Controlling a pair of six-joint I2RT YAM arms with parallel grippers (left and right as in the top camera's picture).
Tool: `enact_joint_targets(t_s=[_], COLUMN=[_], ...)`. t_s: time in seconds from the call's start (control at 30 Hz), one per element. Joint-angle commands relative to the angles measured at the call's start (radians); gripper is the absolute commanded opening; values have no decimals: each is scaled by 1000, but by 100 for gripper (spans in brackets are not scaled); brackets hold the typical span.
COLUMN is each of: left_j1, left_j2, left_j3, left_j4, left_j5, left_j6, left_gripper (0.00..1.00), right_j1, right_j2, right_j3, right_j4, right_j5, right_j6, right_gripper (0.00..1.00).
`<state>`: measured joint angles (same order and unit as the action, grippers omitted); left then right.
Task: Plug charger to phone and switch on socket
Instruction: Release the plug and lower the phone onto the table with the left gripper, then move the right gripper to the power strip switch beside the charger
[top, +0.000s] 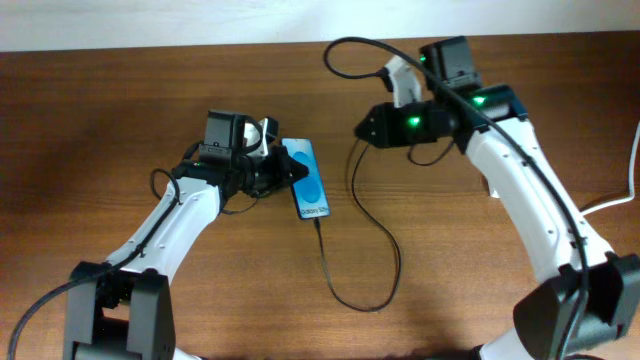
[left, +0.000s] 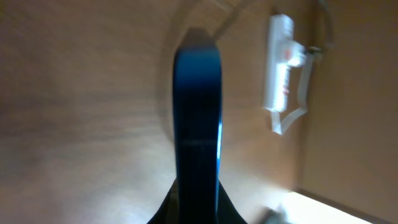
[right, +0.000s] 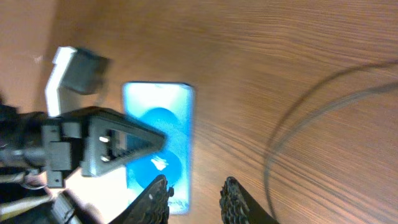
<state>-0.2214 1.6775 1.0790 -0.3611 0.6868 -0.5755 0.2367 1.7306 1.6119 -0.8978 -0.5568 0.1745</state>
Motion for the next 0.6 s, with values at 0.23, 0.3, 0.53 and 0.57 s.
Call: enact_joint_targets(t_s=[0.23, 0.3, 0.53, 0.57], left_j1=[-73, -73, -72, -72], left_j2=[223, 258, 290, 290], left_j3=[14, 14, 14, 14], left_j4=[76, 107, 120, 117], left_j5=[-161, -161, -172, -172], left_j6=[320, 319, 312, 311], left_gripper=[5, 8, 32, 34], right_j1=[-42, -42, -42, -42], right_j2=[-53, -53, -53, -53], right_j3=[0, 0, 0, 0], right_j4=[-230, -251, -250, -251], right_j5=[307, 333, 334, 334], right_j6=[-67, -67, -67, -67], right_gripper=[66, 76, 88, 88])
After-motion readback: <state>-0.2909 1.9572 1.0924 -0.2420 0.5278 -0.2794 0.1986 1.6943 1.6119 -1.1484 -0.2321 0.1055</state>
